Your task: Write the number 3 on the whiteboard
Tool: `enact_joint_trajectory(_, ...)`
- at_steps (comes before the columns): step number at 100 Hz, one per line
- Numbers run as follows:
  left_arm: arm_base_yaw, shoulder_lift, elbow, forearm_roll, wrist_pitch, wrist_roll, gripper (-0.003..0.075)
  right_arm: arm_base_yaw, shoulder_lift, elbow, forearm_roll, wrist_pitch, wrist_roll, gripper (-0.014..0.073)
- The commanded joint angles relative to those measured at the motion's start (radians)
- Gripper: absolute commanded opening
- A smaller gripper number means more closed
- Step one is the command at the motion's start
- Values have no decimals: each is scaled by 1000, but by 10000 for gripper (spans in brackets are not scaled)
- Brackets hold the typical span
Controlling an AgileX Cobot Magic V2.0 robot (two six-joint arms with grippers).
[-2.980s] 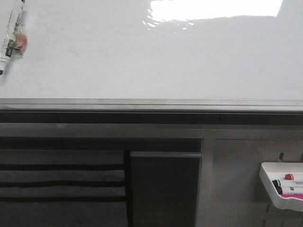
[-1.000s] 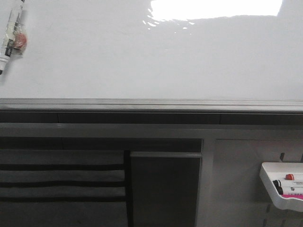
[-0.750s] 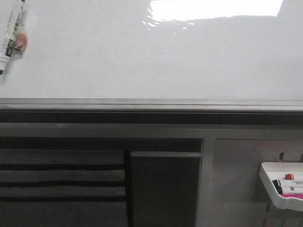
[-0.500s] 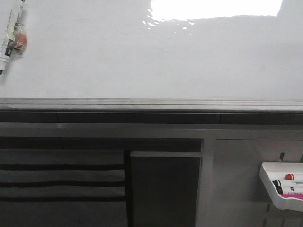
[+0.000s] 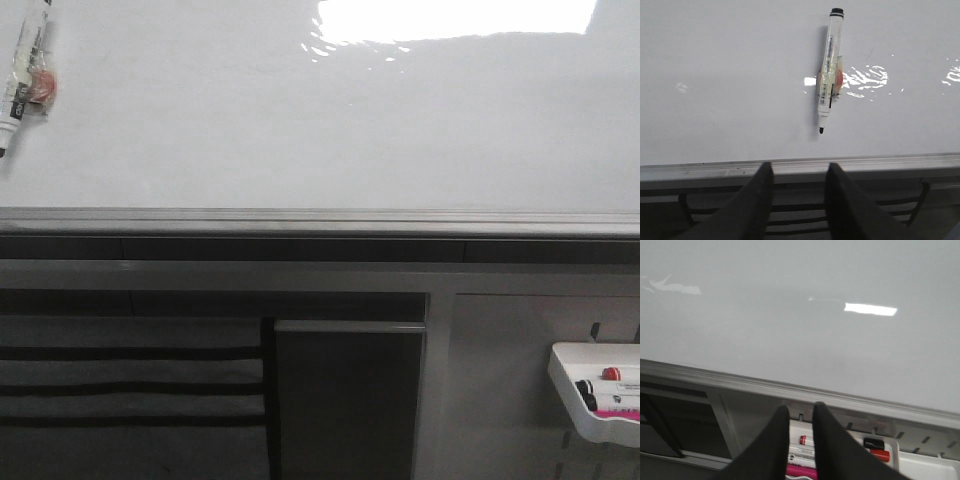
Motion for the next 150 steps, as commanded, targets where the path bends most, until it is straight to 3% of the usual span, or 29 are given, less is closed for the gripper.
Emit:
enact_joint_trajectory(1,-1,50,-36,-5,-131,-1,396,27,29,-49,25,-99,-12,220)
enact_joint_trajectory(9,-1,96,-45,-5,-161,-1,422,69,56,-69,63,-97,-12,269)
enact_joint_trajectory(33,-3,281,-117,-5,-181,-1,420,229,188,-152,108,-125,-12,272)
enact_joint_trajectory(58,-99,468,-172,59,-281,-1,420,326,309,-165,108,-195,-12,272)
enact_joint_trajectory(105,-129,759,-301,56,-433,-1,420,333,342,-165,108,-209,-12,272)
enact_joint_trajectory(150,-129,825,-314,56,-467,-1,398,333,342,-165,108,-209,-12,272)
